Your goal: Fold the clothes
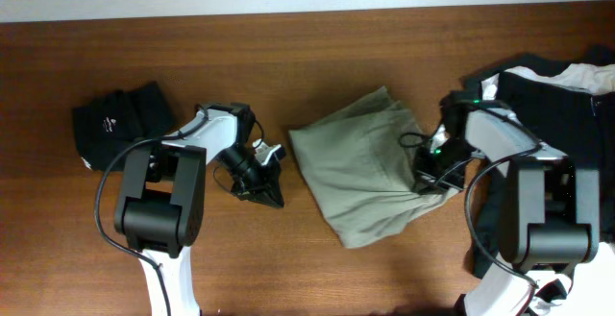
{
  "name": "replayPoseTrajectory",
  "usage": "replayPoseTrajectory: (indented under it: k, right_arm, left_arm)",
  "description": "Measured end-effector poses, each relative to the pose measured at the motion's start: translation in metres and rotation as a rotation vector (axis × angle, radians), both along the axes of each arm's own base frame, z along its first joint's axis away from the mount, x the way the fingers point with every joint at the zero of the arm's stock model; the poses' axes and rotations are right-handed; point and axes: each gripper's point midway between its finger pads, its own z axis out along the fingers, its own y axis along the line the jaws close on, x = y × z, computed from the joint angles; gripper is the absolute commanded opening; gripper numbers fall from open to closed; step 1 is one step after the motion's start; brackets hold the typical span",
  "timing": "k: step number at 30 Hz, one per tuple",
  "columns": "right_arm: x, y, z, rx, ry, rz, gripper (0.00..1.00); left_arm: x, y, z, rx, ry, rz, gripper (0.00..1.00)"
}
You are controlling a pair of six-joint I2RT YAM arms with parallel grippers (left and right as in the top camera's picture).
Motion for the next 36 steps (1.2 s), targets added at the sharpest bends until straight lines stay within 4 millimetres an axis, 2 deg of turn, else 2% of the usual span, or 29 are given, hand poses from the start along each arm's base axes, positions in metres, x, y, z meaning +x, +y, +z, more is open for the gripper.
replayPoseTrajectory:
  k: [1,3,5,6,8,9,11,12,13,14,15,16,17,18,20,22,23,24,26,27,28,29,30,31,32,33,34,35,36]
  right_arm:
    - [0.003,-0.005,0.004,0.011,-0.013,0.015,0.25]
    - [0.011,-0.003,0.017,0.071,-0.054,0.077,0.24]
    - [0.015,0.002,0.034,0.111,-0.081,0.126,0.20]
    - [0.015,0.008,0.043,0.130,-0.097,0.137,0.20]
    - [0.012,0.022,0.052,0.154,-0.105,0.166,0.20]
    - [0.010,0.031,0.053,0.160,-0.104,0.193,0.20]
    - [0.009,0.047,0.051,0.145,-0.104,0.229,0.06]
    - [0.011,0.054,0.049,0.108,-0.106,0.228,0.05]
    - [0.004,0.055,0.037,0.065,-0.075,0.176,0.05]
    - [-0.009,0.052,0.029,0.047,-0.025,0.148,0.05]
    - [-0.009,0.051,0.022,0.037,-0.035,0.127,0.05]
    - [-0.013,0.049,0.013,0.019,-0.025,0.105,0.05]
    - [-0.020,0.041,0.002,-0.028,-0.009,0.076,0.04]
    - [-0.023,0.032,-0.005,-0.089,0.003,0.047,0.04]
    - [-0.010,0.019,-0.006,-0.150,-0.052,0.008,0.06]
    - [0.021,0.007,-0.005,-0.154,-0.175,-0.023,0.11]
    - [0.030,0.002,-0.003,-0.145,-0.205,-0.017,0.13]
    - [0.034,0.000,0.006,-0.125,-0.208,0.010,0.15]
    - [0.041,0.002,0.025,-0.086,-0.206,0.057,0.19]
    - [0.045,0.006,0.041,-0.058,-0.211,0.092,0.21]
    - [0.050,0.012,0.061,-0.019,-0.226,0.136,0.23]
    - [0.048,0.017,0.077,0.019,-0.215,0.163,0.24]
    - [0.045,0.020,0.085,0.038,-0.203,0.175,0.26]
    - [0.043,0.022,0.092,0.052,-0.197,0.182,0.27]
    - [0.042,0.022,0.093,0.056,-0.194,0.186,0.28]
    - [0.039,0.023,0.093,0.062,-0.182,0.186,0.29]
    - [0.039,0.024,0.093,0.065,-0.183,0.189,0.30]
    - [0.039,0.024,0.093,0.066,-0.184,0.193,0.31]
    - [0.039,0.024,0.093,0.066,-0.185,0.195,0.34]
  left_arm:
    - [0.001,0.002,0.000,0.003,-0.003,0.003,0.13]
    - [0.006,0.001,0.006,0.002,-0.033,-0.003,0.20]
    - [0.038,-0.007,0.038,-0.051,-0.199,-0.028,0.41]
    - [0.072,-0.017,0.069,-0.100,-0.385,-0.047,0.47]
    - [0.106,-0.028,0.106,-0.150,-0.584,-0.059,0.51]
    - [0.109,-0.031,0.110,-0.157,-0.600,-0.057,0.54]
    - [0.109,-0.038,0.101,-0.158,-0.588,-0.068,0.47]
    - [0.118,-0.046,0.086,-0.162,-0.626,-0.108,0.48]
    - [0.121,-0.052,0.072,-0.165,-0.660,-0.170,0.47]
    - [0.120,-0.058,0.054,-0.162,-0.666,-0.232,0.43]
    - [0.118,-0.059,0.042,-0.148,-0.662,-0.270,0.36]
    - [0.113,-0.057,0.028,-0.116,-0.640,-0.303,0.15]
    - [0.102,-0.055,0.010,-0.096,-0.584,-0.336,0.06]
    - [0.098,-0.047,0.008,-0.056,-0.563,-0.354,0.02]
    - [0.086,-0.024,0.001,0.040,-0.473,-0.332,0.00]
    - [0.070,0.002,0.001,0.105,-0.353,-0.281,0.01]
    - [0.063,0.018,0.001,0.136,-0.291,-0.247,0.09]
    - [0.062,0.024,0.002,0.143,-0.268,-0.222,0.24]
    - [0.062,0.019,0.004,0.110,-0.272,-0.219,0.36]
    - [0.071,0.008,0.009,0.059,-0.312,-0.214,0.48]
    - [0.091,-0.006,0.022,0.002,-0.398,-0.209,0.57]
    - [0.121,-0.025,0.041,-0.058,-0.545,-0.215,0.59]
    - [0.136,-0.035,0.051,-0.088,-0.630,-0.224,0.59]
    - [0.149,-0.053,0.059,-0.120,-0.716,-0.243,0.59]
    - [0.147,-0.063,0.059,-0.131,-0.729,-0.266,0.59]
    - [0.143,-0.076,0.058,-0.148,-0.746,-0.308,0.57]
    - [0.135,-0.087,0.051,-0.158,-0.736,-0.347,0.46]
    - [0.118,-0.095,0.030,-0.159,-0.665,-0.392,0.15]
    - [0.105,-0.096,0.014,-0.159,-0.595,-0.410,0.00]
